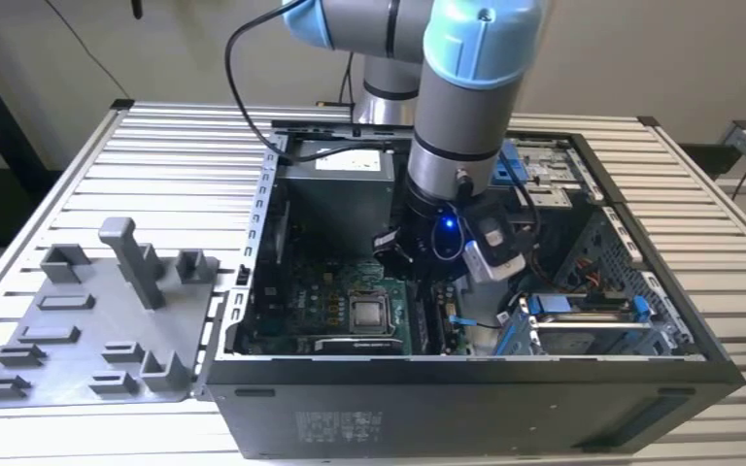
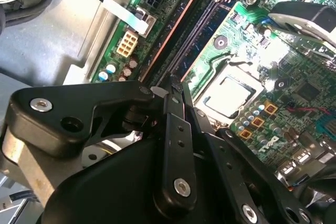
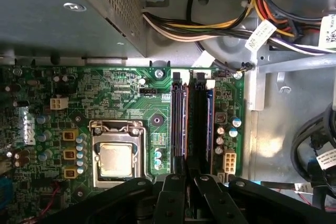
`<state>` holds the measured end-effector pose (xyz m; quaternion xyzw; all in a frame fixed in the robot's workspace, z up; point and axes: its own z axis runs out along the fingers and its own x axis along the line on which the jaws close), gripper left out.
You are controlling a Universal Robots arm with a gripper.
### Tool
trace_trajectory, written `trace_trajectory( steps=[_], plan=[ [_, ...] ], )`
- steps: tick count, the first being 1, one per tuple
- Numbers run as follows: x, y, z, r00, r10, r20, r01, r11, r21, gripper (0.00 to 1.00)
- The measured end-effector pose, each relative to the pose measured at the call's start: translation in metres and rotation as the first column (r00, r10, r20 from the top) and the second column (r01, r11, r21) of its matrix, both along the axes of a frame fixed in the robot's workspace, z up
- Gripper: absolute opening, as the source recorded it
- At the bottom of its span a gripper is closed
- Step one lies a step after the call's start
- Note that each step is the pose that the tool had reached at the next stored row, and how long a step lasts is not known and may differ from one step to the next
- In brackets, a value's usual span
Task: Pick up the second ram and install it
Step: 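Insert the second ram into the second slot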
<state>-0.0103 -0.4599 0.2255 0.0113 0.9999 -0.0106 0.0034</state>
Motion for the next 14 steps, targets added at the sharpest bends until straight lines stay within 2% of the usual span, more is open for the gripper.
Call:
trace_trajectory(
  steps=[11, 14],
  plan=[
    [0.0001, 0.0000, -0.0065, 1.0000, 0.003, 0.0001, -0.003, 1.0000, 0.0027, 0.13],
    [0.0000, 0.0000, -0.0065, 1.0000, 0.003, 0.0000, -0.003, 1.0000, 0.0025, 0.13]
  ],
)
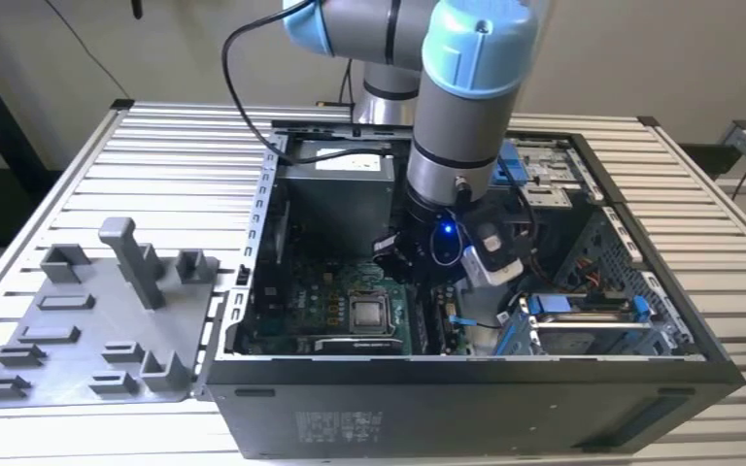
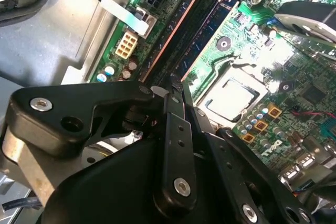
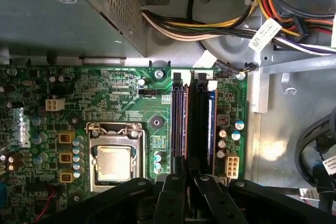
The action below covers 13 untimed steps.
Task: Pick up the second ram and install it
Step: 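Insert the second ram into the second slot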
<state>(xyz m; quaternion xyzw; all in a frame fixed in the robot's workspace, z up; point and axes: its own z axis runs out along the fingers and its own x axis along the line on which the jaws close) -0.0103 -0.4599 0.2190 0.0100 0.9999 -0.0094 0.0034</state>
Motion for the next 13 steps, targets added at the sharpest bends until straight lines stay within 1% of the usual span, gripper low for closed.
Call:
trace_trajectory(
  steps=[5, 6, 7, 13],
  plan=[
    [0.0001, 0.0001, -0.0003, 1.0000, 0.000, 0.0002, 0.000, 1.0000, 0.0006, 0.15],
    [0.0000, 0.0001, -0.0003, 1.0000, 0.000, 0.0002, 0.000, 1.0000, 0.0004, 0.22],
    [0.0000, 0.0000, 0.0019, 1.0000, 0.000, 0.0000, 0.000, 1.0000, 0.0004, 0.22],
    [0.0000, 0.0001, 0.0284, 1.0000, -0.002, -0.0002, 0.002, 1.0000, 0.0003, 0.22]
  ],
)
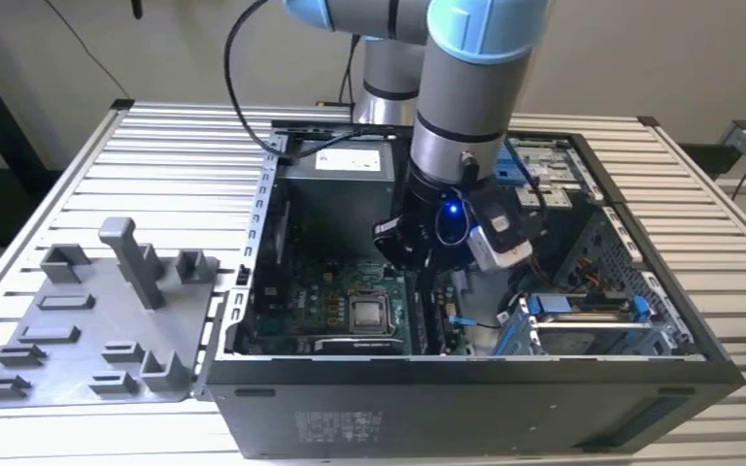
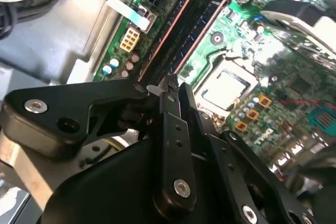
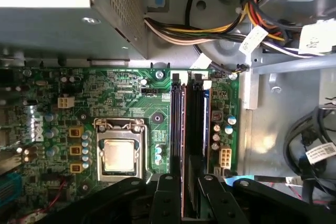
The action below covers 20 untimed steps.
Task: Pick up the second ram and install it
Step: 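Insert the second ram into the second slot, then press down the second ram until it locks into place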
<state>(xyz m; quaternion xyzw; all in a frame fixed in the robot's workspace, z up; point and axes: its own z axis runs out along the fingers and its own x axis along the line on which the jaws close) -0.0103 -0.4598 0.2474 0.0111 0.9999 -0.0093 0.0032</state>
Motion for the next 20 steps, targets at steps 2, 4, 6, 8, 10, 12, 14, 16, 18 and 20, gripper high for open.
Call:
trace_trajectory(
  steps=[2, 4, 6, 8, 10, 12, 14, 16, 18, 20],
  plan=[
    [0.0000, 0.0000, 0.0091, 1.0000, 0.000, 0.0000, 0.000, 1.0000, 0.0000, 0.22],
    [0.0000, 0.0000, 0.0139, 1.0000, 0.000, 0.0000, 0.000, 1.0000, -0.0001, 0.22],
    [0.0001, 0.0000, 0.0138, 1.0000, 0.000, 0.0001, 0.000, 1.0000, -0.0001, 0.22],
    [0.0000, 0.0000, 0.0139, 1.0000, 0.000, 0.0000, 0.000, 1.0000, -0.0005, 0.20],
    [0.0000, 0.0000, 0.0139, 1.0000, 0.000, 0.0000, 0.000, 1.0000, -0.0008, 0.13],
    [0.0000, 0.0000, 0.0139, 1.0000, 0.000, 0.0000, 0.000, 1.0000, -0.0011, 0.11],
    [0.0000, 0.0000, 0.0139, 1.0000, 0.000, 0.0000, 0.000, 1.0000, -0.0014, 0.11],
    [0.0000, 0.0000, 0.0139, 1.0000, 0.000, 0.0000, 0.000, 1.0000, -0.0039, 0.11],
    [0.0000, 0.0000, 0.0139, 1.0000, 0.000, 0.0000, 0.000, 1.0000, -0.0042, 0.11],
    [0.0001, 0.0000, 0.0139, 1.0000, 0.000, 0.0000, 0.000, 1.0000, -0.0044, 0.11]
  ],
)
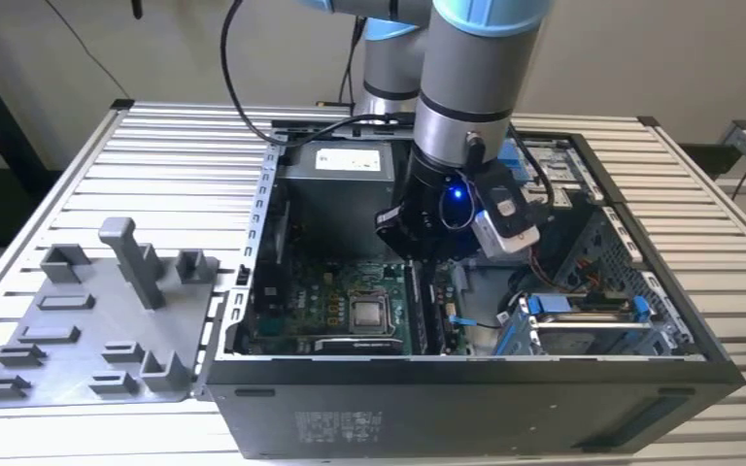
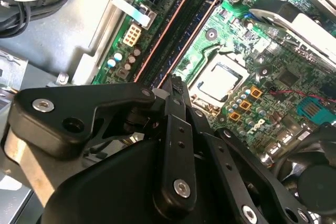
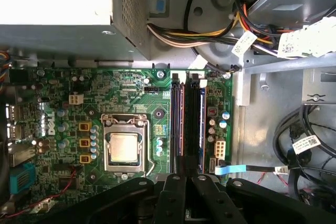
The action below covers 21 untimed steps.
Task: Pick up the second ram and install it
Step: 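Press down the second ram until it locks into place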
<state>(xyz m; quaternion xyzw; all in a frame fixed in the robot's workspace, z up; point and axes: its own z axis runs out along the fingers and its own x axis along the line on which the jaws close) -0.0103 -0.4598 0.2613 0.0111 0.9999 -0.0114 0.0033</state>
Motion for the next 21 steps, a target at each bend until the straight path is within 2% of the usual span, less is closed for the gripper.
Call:
trace_trajectory(
  steps=[8, 14, 18, 21],
  plan=[
    [0.0000, 0.0000, 0.0000, 1.0000, 0.008, 0.0000, -0.008, 1.0000, -0.0005, 0.11],
    [0.0000, 0.0000, -0.0001, 0.9986, 0.053, 0.0000, -0.053, 0.9986, -0.0004, 0.11],
    [0.0000, 0.0000, -0.0001, 0.9940, 0.110, 0.0000, -0.110, 0.9940, -0.0005, 0.11],
    [0.0000, 0.0000, -0.0002, 0.9879, 0.155, 0.0001, -0.155, 0.9879, -0.0003, 0.11]
  ],
)
